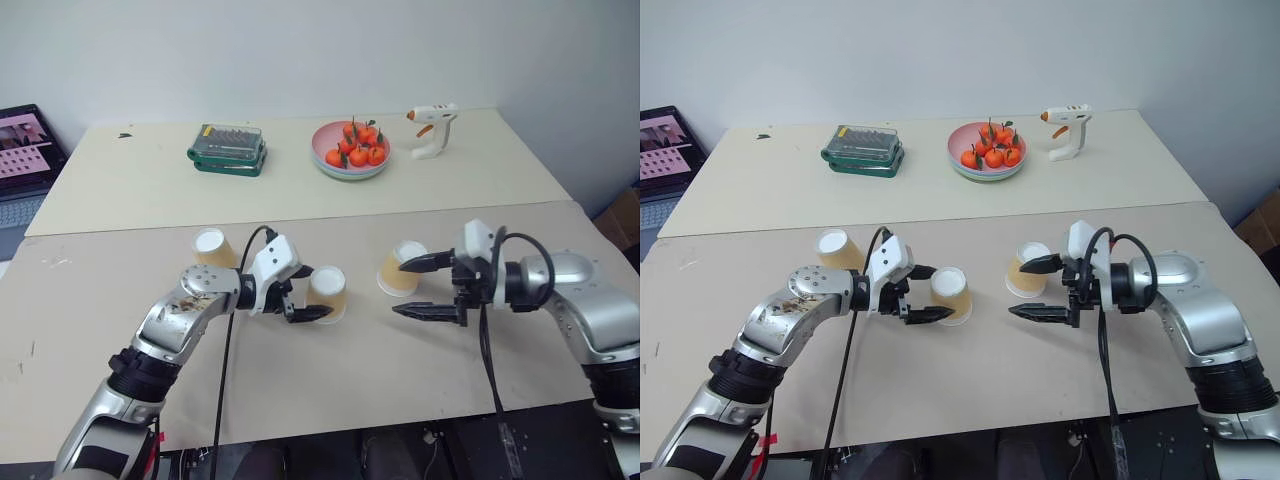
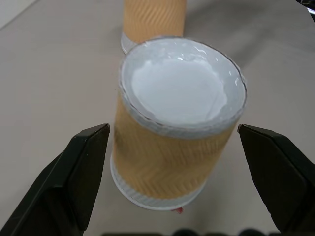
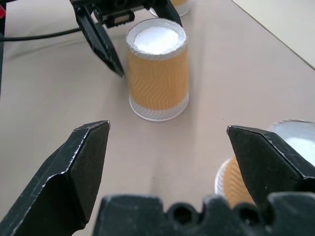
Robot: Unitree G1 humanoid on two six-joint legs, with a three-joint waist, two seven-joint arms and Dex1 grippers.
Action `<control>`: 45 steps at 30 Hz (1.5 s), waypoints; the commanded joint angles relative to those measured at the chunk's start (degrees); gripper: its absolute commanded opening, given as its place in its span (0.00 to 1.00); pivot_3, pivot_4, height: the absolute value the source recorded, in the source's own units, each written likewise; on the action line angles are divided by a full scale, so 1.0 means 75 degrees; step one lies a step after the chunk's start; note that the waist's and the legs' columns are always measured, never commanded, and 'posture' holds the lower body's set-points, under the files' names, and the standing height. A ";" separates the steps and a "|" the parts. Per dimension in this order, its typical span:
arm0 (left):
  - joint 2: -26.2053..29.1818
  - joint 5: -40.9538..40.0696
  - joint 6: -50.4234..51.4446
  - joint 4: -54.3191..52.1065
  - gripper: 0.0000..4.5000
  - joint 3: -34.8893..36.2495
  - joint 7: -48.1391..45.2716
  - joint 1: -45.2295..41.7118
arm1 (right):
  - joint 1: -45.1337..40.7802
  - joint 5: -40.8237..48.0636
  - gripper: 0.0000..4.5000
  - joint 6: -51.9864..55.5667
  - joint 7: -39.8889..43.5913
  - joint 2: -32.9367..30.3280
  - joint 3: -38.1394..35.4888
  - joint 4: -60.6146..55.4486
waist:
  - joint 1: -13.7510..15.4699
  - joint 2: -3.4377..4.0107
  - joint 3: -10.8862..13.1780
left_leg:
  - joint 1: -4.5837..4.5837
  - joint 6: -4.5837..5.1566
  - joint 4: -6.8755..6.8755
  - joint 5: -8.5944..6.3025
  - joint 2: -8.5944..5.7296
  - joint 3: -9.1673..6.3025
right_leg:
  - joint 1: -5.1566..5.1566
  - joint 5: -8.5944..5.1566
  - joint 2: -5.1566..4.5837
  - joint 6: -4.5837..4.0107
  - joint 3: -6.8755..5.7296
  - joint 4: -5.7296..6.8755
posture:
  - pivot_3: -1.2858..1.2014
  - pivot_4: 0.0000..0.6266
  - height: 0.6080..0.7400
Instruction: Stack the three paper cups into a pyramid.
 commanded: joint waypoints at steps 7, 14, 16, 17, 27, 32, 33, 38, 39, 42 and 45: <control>0.0402 -0.0703 0.0696 -0.1962 0.99 0.1354 0.0572 -0.0201 | -0.0109 0.0029 1.00 -0.0180 0.0157 0.0122 -0.0064 -0.0051 | 0.0017 0.0000 0.0000 | -0.0005 -0.0003 0.0002 0.0001 0.0000 -0.0001 | -0.0004 0.0002 -0.0001 0.0003 0.0001 0.0000 | 0.52 0.24 0.89; 0.0784 -0.1795 0.1878 -0.3323 0.99 0.3184 0.1377 0.0954 | -0.0235 -0.0050 1.00 -0.0244 0.0261 0.0228 0.0018 0.0113 | 0.0002 0.0001 0.0000 | -0.0006 -0.0004 0.0002 0.0002 0.0000 -0.0002 | -0.0009 0.0002 -0.0001 0.0003 0.0001 0.0002 | 0.52 0.24 0.89; 0.0871 -0.1990 0.2129 -0.3570 0.99 0.3741 0.1617 0.1453 | -0.0176 -0.0035 1.00 -0.0238 0.0283 0.0248 0.0032 0.0057 | 0.0012 0.0001 0.0000 | -0.0006 -0.0004 0.0002 0.0002 0.0001 -0.0002 | -0.0010 0.0002 -0.0001 0.0003 0.0001 0.0001 | 0.52 0.24 0.89; 0.0999 -0.2012 0.2280 -0.3734 0.99 0.4043 0.1711 0.1765 | -0.0139 -0.0029 1.00 -0.0223 0.0282 0.0260 0.0027 0.0018 | 0.0017 0.0000 0.0000 | -0.0005 -0.0004 0.0002 0.0002 0.0001 -0.0002 | -0.0010 0.0002 -0.0001 0.0003 0.0001 0.0001 | 0.52 0.24 0.89; 0.0915 -0.1696 0.2130 -0.3760 0.99 0.5978 0.2722 0.4059 | -0.0139 -0.0002 1.00 -0.0194 0.0418 0.0458 0.0095 0.0085 | 0.0077 0.0002 0.0000 | 0.0005 -0.0006 0.0000 0.0003 0.0000 -0.0002 | 0.0002 0.0001 -0.0001 0.0001 -0.0001 0.0000 | 0.52 0.24 0.89; 0.0538 -0.1251 0.1327 -0.2721 0.99 0.5611 0.2790 0.4467 | -0.0315 -0.0084 1.00 -0.0211 0.0478 0.0569 0.0184 0.0211 | 0.0069 0.0002 -0.0001 | 0.0006 -0.0006 -0.0001 0.0002 0.0001 -0.0002 | 0.0001 0.0001 -0.0001 0.0000 -0.0002 -0.0001 | 0.52 0.24 0.89; 0.0510 -0.1219 0.1210 -0.2606 0.99 0.5543 0.2791 0.4433 | -0.0326 -0.0051 1.00 -0.0174 0.0488 0.0565 0.0159 0.0194 | 0.0074 0.0002 -0.0001 | 0.0006 -0.0006 -0.0001 0.0002 0.0000 -0.0002 | 0.0001 0.0001 -0.0001 0.0000 -0.0002 -0.0001 | 0.52 0.24 0.89; 0.0593 -0.1053 0.0818 -0.2048 0.99 0.5208 0.2804 0.4084 | -0.0290 0.0057 1.00 -0.0058 0.0502 0.0525 0.0051 0.0067 | 0.0082 0.0002 -0.0001 | 0.0004 -0.0007 -0.0001 0.0002 0.0000 -0.0002 | 0.0001 0.0001 -0.0002 0.0000 -0.0002 -0.0002 | 0.52 0.24 0.89; 0.0614 -0.1017 0.0760 -0.1931 0.99 0.5141 0.2801 0.3985 | -0.0282 0.0079 1.00 -0.0037 0.0499 0.0519 0.0027 0.0048 | 0.0085 0.0002 -0.0001 | 0.0004 -0.0007 -0.0001 0.0002 0.0000 -0.0002 | 0.0001 0.0001 -0.0003 0.0000 -0.0002 -0.0001 | 0.52 0.24 0.89; 0.0706 -0.0957 0.0603 -0.1490 0.99 0.4824 0.2719 0.3368 | -0.0226 0.0148 1.00 0.0035 0.0435 0.0504 -0.0086 -0.0052 | 0.0077 0.0001 -0.0001 | 0.0005 -0.0008 0.0000 0.0002 0.0000 -0.0003 | 0.0001 0.0001 -0.0002 0.0000 -0.0003 0.0000 | 0.52 0.24 0.89; 0.0718 -0.0925 0.0474 -0.1188 0.99 0.4656 0.2678 0.2960 | -0.0165 0.0152 1.00 0.0064 0.0392 0.0494 -0.0133 -0.0136 | 0.0076 0.0001 -0.0001 | 0.0005 -0.0007 0.0000 0.0002 0.0000 -0.0003 | 0.0001 0.0002 -0.0002 0.0000 -0.0003 -0.0001 | 0.52 0.24 0.89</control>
